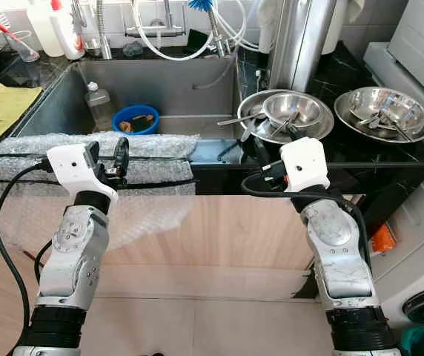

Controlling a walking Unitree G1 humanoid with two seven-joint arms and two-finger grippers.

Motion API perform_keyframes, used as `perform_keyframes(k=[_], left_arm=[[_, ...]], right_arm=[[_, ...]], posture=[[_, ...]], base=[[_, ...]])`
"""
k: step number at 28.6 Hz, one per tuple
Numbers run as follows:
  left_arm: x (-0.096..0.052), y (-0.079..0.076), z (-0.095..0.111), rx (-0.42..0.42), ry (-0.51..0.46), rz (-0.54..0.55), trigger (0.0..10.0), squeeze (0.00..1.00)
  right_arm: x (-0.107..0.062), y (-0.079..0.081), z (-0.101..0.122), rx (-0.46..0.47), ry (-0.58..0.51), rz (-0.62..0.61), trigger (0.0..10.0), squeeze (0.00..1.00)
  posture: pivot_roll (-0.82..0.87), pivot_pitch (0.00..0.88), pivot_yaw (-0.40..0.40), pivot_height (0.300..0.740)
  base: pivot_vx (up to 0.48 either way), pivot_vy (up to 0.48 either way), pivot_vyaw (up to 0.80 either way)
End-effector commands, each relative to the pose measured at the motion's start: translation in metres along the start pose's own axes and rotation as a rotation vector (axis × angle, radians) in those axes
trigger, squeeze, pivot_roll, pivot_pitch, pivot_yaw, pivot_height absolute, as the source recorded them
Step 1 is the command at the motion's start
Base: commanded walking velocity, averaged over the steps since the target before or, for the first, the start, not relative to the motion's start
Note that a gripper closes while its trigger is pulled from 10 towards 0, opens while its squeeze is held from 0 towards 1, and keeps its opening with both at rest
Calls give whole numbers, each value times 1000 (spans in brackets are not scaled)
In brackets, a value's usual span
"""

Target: Kitchen organization

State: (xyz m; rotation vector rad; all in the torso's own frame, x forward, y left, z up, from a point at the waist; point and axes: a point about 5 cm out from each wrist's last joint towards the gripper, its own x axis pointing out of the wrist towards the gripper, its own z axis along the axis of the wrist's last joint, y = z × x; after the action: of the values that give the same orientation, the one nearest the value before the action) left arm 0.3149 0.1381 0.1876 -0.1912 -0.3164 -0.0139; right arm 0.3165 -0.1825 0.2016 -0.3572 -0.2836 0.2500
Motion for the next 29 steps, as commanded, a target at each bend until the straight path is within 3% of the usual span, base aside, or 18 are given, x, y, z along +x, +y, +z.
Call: perform_keyframes(k=[1, 10, 27, 29], left_arm=[[2, -3, 9, -3, -33, -18, 10000, 0], [0, -3, 8, -3, -24, -18, 10000, 0], [0, -3, 9, -2, -25, -18, 10000, 0], [0, -3, 9, -2, -25, -18, 10000, 0]], right_arm=[[3, -3, 3, -16, -18, 6, 10000, 0], [6, -16, 0, -47, -14, -12, 10000, 0], [9, -16, -7, -57, 2, -5, 10000, 0], [10, -16, -8, -58, 9, -6, 7922, 0]], posture=[[-28, 109, 67, 740], [-23, 107, 67, 740], [-20, 111, 69, 740], [-18, 109, 68, 740]], base=[[0, 0, 0], [0, 0, 0], [0, 0, 0], [0, 0, 0]])
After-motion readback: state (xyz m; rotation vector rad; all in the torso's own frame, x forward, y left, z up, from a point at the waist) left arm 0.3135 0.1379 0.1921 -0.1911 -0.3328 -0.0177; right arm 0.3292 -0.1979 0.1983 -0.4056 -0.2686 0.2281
